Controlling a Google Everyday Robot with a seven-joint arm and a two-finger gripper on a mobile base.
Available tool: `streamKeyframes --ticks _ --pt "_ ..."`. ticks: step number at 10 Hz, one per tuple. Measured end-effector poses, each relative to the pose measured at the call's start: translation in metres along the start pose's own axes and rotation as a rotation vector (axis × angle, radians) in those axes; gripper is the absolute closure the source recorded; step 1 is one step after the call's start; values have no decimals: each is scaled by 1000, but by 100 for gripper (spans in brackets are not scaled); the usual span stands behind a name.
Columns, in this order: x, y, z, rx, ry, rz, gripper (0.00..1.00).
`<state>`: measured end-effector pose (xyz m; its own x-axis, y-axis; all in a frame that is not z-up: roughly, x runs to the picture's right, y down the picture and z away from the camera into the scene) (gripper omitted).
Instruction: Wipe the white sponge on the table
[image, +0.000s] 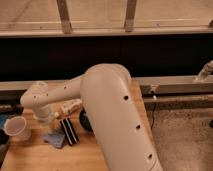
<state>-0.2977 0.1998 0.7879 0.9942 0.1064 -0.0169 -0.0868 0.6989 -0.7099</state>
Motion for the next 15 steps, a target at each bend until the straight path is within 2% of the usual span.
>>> streamKeyframes --ticks 2,4,6,7,8,9,11,13,15 --pt "-5 -24 -8 40 -69 7 100" --pt "-38 -39 -20 77 -143 -31 100" --pt "-75 -41 -30 99 -203 -80 100" --pt "-94 -38 -36 110 -242 -112 100" --pt "-106 -29 -40 114 -264 -136 100" --pt "-114 -18 -39 111 -267 -160 100" --pt "-124 23 -38 91 -253 -210 100" --pt "-109 50 -38 80 -231 -234 100" --pt "-81 72 -35 58 -202 -231 100"
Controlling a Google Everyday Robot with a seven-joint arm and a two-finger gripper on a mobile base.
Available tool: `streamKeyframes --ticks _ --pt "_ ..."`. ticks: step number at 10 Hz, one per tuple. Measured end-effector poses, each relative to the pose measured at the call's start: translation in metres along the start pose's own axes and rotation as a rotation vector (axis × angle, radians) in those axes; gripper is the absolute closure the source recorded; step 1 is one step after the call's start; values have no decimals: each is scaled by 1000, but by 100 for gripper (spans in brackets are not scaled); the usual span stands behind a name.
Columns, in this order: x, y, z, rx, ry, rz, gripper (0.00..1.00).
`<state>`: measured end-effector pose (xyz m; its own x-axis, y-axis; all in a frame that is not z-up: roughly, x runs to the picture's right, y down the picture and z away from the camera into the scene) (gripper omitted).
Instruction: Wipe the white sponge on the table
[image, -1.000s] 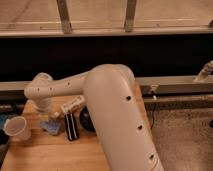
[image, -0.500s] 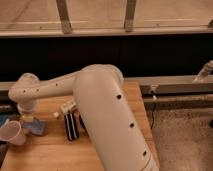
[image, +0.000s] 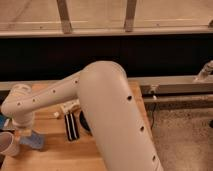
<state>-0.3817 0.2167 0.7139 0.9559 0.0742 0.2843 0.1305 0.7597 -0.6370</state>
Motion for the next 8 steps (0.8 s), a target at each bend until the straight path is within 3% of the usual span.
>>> streamKeyframes --ticks 2,4,8 --pt "28 16 1 -19 38 41 100" --pt "45 9 4 -20 62 81 100" --pt "81 -51 -1 3 91 158 100"
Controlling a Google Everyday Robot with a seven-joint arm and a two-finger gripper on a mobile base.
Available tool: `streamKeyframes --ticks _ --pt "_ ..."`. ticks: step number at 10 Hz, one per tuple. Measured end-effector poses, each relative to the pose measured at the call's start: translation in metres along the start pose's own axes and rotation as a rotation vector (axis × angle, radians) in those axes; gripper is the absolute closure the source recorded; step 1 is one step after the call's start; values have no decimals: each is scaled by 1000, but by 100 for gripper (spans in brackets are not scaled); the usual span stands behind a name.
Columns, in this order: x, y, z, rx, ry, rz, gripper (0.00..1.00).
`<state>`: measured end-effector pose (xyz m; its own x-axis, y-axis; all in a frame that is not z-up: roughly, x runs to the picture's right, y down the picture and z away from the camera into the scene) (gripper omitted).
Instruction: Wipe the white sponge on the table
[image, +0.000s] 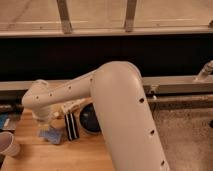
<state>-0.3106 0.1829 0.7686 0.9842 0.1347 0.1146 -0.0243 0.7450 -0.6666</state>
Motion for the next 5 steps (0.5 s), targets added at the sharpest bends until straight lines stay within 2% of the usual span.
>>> streamKeyframes --ticks 1,3,5 --pt "2 -19 -2 9 -1 14 100" --pt "-6 -37 -5 21 -9 12 100" --pt "-16 -35 -5 27 -11 -13 100"
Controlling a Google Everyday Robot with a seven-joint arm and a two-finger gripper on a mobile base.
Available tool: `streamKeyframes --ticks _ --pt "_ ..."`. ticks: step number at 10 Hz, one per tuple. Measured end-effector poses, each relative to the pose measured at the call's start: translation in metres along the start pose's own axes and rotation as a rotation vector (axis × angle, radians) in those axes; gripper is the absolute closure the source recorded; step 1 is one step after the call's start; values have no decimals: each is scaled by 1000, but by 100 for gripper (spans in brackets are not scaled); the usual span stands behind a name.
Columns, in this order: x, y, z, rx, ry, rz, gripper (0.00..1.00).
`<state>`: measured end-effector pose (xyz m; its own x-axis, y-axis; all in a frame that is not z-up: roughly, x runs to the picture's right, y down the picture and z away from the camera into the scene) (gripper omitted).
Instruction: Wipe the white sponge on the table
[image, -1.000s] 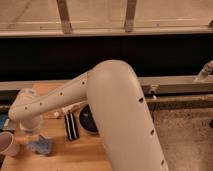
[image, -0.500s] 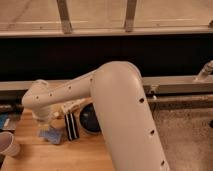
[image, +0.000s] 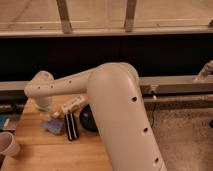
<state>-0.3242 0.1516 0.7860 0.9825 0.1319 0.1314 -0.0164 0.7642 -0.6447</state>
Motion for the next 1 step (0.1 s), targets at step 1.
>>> streamKeyframes --ticks 1 --pt "-6 7 1 0 0 -7 100"
